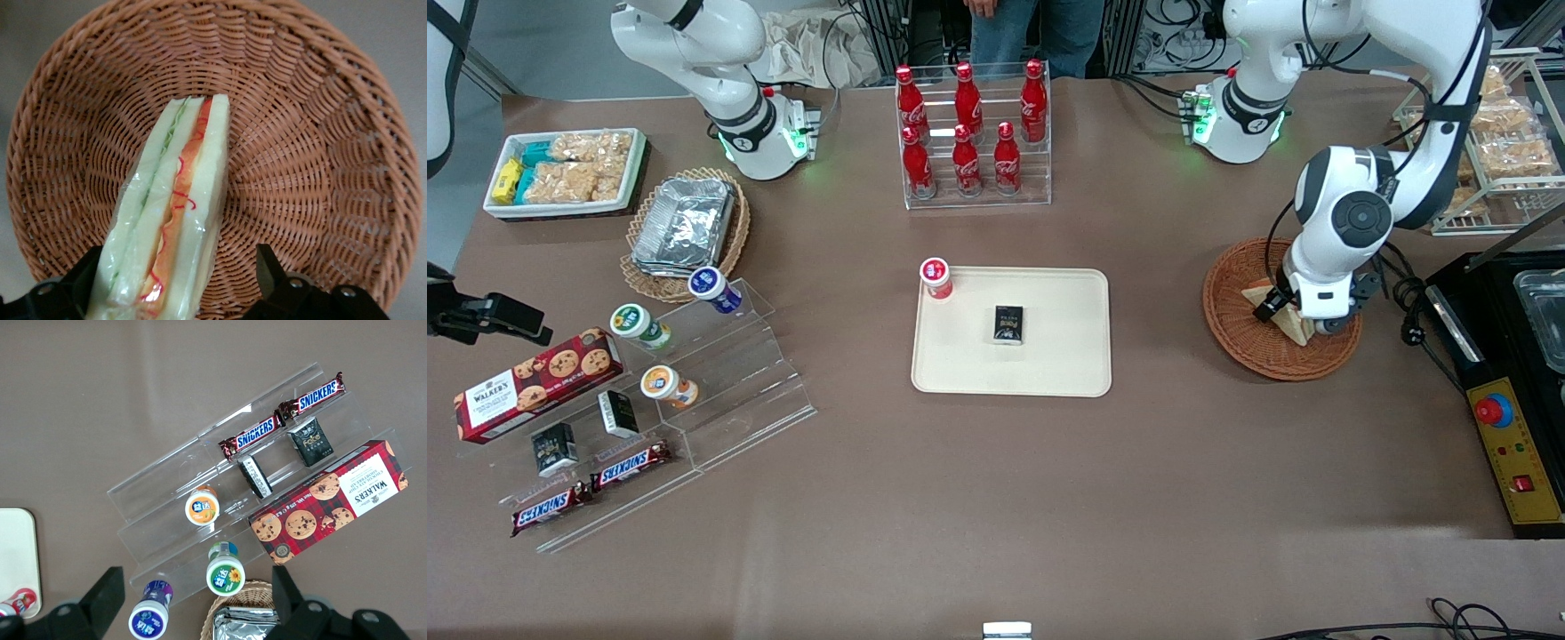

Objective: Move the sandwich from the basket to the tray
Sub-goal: 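Close the left gripper on the wrapped sandwich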

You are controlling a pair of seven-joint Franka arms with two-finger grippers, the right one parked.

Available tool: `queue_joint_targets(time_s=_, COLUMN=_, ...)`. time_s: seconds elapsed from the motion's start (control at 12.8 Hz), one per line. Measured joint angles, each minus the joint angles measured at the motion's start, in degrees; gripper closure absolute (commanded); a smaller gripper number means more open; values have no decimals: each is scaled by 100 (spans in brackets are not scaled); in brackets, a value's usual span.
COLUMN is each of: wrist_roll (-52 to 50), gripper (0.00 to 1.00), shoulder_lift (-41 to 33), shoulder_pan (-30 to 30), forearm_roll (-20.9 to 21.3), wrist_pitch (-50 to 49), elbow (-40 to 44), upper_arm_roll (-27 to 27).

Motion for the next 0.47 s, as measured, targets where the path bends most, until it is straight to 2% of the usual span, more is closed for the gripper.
queue_joint_targets(time_s=0.08, wrist_roll=-49, gripper=88, shoulder_lift=27, shoulder_pan=2, forearm_roll=7, wrist_pitch=8, elbow=6, upper_arm_roll=4)
queue_joint_targets(time_s=0.16, wrist_roll=-117, gripper=100, shoulder_lift=31, shoulder_pan=4, forearm_roll=16, wrist_pitch=8, elbow=10, upper_arm_roll=9)
queue_joint_targets(time_s=0.47, wrist_roll=-163, gripper=100, shoulder_lift=-3, shoulder_pan=84, forearm_roll=168, wrist_pitch=-22, elbow=87, upper_arm_roll=16)
